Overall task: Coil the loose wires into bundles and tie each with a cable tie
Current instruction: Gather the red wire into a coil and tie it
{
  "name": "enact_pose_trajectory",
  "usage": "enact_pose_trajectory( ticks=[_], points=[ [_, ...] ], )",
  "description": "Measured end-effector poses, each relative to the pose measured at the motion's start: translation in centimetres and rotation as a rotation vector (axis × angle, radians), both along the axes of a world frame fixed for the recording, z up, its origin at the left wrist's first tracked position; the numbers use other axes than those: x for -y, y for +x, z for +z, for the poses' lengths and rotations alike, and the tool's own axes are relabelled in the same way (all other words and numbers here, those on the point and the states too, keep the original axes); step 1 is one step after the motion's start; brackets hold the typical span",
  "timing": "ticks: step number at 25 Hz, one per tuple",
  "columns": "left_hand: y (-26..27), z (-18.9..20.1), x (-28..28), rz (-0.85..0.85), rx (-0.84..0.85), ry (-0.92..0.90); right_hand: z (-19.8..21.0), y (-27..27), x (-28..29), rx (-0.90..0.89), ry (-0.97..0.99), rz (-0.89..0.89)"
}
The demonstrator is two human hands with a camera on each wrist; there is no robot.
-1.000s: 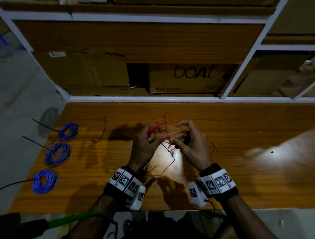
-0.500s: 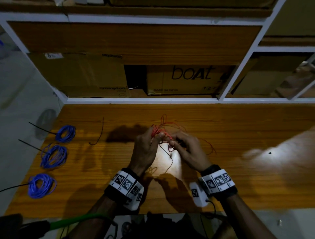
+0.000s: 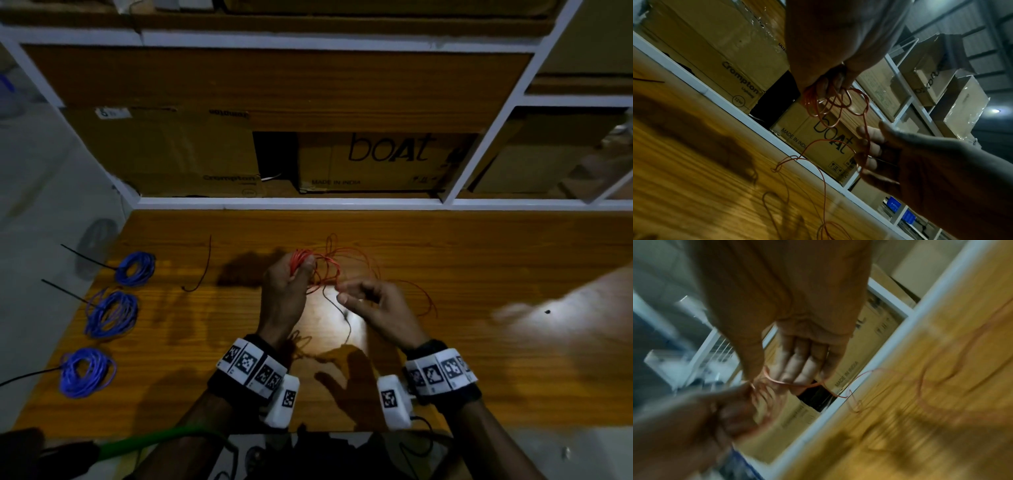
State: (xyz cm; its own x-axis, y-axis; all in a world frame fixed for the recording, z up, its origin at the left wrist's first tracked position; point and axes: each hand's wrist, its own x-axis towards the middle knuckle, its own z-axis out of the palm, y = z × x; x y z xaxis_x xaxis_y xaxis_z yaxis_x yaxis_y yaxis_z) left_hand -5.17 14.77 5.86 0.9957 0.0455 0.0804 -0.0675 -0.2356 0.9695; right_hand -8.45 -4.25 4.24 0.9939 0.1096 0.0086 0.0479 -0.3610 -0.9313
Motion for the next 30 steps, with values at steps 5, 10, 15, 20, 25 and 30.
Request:
enact_pose_trajectory(
  ticks=[5, 10, 15, 20, 25, 30],
  points=[
    [-0.1, -0.1, 0.4, 0.024, 0.003, 0.000, -0.3, -1.1, -0.2, 0.161, -0.138, -0.019],
    [-0.4, 0.2, 1.1, 0.028, 0.102, 0.086, 0.0, -1.9, -2.1, 0.189, 0.003, -0.150],
    [-1.0, -0.1, 2.0, 0.002, 0.123, 0.074, 0.1, -1.0, -2.3, 0.166, 0.109, -0.279],
    [-1.2, -0.9, 2.1, 0.044, 0.142, 0.101, 0.6, -1.2, -2.8, 0.225, 0.218, -0.376],
    [-1.2, -1.5, 1.8, -0.008, 0.080, 0.066, 1.3, 0.5, -1.4, 0.025, 0.329, -0.245],
    [-0.5, -0.5, 1.1, -0.101, 0.052, 0.113, 0.8, 1.2, 0.1, -0.083, 0.376, -0.135]
  ],
)
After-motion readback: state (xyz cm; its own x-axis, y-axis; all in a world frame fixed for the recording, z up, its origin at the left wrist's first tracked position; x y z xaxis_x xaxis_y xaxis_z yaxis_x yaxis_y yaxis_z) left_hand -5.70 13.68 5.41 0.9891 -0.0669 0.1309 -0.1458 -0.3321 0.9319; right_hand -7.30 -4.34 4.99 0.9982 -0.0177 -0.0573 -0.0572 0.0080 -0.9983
